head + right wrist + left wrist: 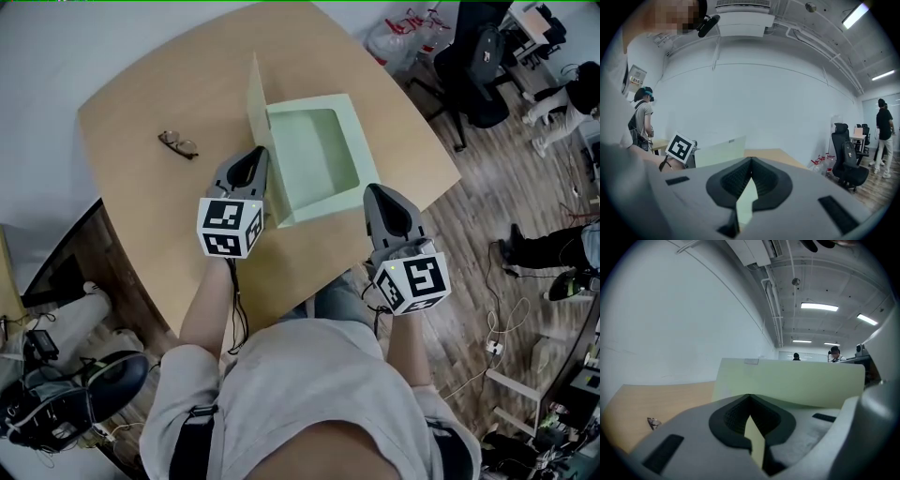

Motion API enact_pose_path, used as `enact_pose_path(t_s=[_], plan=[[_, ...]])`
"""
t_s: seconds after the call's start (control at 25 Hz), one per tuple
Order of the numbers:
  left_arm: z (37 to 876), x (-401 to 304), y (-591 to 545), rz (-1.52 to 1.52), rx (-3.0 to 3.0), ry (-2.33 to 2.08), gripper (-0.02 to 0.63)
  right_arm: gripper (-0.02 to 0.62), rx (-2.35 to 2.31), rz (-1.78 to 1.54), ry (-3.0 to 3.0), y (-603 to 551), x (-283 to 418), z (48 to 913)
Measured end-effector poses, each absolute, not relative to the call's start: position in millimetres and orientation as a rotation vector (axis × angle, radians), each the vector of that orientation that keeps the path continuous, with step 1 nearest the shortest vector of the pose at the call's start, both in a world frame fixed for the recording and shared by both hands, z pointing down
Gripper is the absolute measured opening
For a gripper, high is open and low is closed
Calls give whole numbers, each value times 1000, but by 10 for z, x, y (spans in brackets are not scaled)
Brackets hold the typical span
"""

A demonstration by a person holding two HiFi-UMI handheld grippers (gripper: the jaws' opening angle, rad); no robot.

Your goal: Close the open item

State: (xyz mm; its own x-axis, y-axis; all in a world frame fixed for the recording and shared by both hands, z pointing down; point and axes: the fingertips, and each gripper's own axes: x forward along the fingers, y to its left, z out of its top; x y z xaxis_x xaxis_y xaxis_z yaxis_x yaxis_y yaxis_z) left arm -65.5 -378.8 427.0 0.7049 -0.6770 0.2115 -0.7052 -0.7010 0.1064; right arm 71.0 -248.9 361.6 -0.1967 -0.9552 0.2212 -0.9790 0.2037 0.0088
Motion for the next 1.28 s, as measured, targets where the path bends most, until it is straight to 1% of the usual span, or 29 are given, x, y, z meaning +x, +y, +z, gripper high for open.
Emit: enact_pose_path(t_s=[0.56,0.96,1.28], plan=[[4374,50,-3874,296,2670,-1179,12,8,1642,205,-2430,-3057,1486,3757],[4700,539,-4049,395,2557,-1201,12,8,1483,321,-2458,-3544,2055,4305],[5136,1026,-4066,570,2520,-1136,12,8,1376,409,-2500,-3748,2255,4670]])
